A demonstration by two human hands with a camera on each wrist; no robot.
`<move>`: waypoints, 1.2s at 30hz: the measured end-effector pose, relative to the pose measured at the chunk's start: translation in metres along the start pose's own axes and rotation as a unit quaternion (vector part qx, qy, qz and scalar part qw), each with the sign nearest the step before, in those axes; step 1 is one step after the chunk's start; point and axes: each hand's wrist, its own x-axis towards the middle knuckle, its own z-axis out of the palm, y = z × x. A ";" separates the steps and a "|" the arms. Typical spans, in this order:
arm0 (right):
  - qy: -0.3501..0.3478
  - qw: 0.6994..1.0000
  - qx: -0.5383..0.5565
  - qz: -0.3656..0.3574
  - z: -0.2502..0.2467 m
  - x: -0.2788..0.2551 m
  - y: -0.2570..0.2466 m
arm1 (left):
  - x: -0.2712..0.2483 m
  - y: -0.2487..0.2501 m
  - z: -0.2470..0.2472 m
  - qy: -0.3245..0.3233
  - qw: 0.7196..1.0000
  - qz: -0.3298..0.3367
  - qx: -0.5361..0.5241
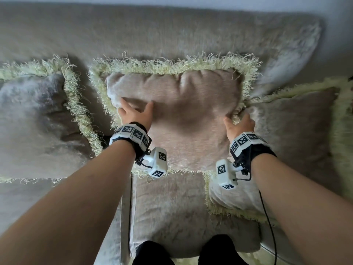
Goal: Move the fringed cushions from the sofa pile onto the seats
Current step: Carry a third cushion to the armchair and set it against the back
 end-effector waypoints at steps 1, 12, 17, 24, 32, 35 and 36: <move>-0.002 1.000 -0.009 0.006 -0.014 -0.001 0.004 | -0.010 0.009 0.002 -0.012 1.000 0.008 0.016; 0.043 0.994 -0.073 0.068 -0.155 0.017 0.089 | -0.133 0.080 0.102 -0.163 0.981 0.060 0.082; 0.030 0.987 -0.106 0.117 -0.183 0.042 0.128 | -0.168 0.078 0.160 -0.205 0.968 0.089 0.115; -0.046 0.981 -0.067 0.176 -0.186 0.071 0.150 | -0.175 0.064 0.190 -0.183 0.968 0.050 0.163; -0.066 0.984 -0.018 0.162 -0.184 0.082 0.142 | -0.172 0.063 0.211 -0.163 0.967 0.023 0.196; -0.076 0.987 0.014 0.139 -0.191 0.079 0.141 | -0.174 0.064 0.211 -0.169 0.965 0.017 0.199; -0.074 0.989 0.020 0.126 -0.195 0.078 0.141 | -0.175 0.065 0.210 -0.172 0.964 0.016 0.201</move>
